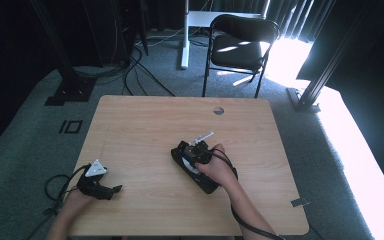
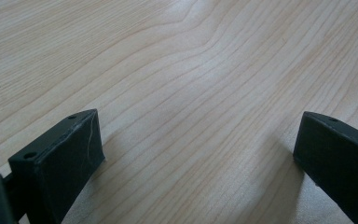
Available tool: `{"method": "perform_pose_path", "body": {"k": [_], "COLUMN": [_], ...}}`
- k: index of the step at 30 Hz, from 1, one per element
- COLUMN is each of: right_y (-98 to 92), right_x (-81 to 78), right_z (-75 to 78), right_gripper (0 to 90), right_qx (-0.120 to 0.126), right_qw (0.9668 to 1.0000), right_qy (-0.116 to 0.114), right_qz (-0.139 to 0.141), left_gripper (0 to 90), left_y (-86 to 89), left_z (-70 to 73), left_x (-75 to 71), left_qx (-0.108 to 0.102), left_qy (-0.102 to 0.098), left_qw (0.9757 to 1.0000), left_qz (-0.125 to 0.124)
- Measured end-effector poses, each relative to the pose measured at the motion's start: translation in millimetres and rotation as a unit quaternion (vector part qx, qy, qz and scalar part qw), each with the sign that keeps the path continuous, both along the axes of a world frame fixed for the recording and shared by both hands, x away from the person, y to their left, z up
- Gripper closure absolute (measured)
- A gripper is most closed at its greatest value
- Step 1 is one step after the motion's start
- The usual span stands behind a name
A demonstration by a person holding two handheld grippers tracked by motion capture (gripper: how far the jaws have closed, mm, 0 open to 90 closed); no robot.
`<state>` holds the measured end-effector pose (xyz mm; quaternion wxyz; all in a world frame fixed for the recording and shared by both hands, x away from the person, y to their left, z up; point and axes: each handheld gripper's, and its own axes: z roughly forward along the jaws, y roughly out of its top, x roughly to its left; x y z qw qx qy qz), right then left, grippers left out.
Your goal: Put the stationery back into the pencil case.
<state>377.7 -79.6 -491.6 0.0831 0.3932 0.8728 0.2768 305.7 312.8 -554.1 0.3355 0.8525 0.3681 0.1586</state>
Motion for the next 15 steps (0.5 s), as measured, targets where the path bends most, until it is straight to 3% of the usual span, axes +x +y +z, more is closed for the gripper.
{"method": "perform_pose_path", "body": {"k": [6, 10, 15], "right_y": [-3.2, -10.0, -24.7], "right_x": [-2.0, -4.9, -7.0], "right_z": [7.5, 19.4, 37.2], "right_gripper": [72.3, 69.2, 62.7], "right_qx": [0.016, 0.048, 0.089], "right_qw": [0.9998, 0.9986, 0.9944], "right_qy": [-0.007, -0.023, -0.055], "right_qz": [-0.001, -0.001, -0.013], "left_gripper": [1.6, 1.5, 1.6], "left_y": [0.0, 0.0, 0.0], "left_z": [0.0, 0.0, 0.0], "left_x": [0.0, 0.0, 0.0], "left_qx": [0.0, 0.0, 0.0], "left_qy": [0.0, 0.0, 0.0], "left_qw": [1.0, 1.0, 1.0], "left_qz": [0.0, 0.0, 0.0]}}
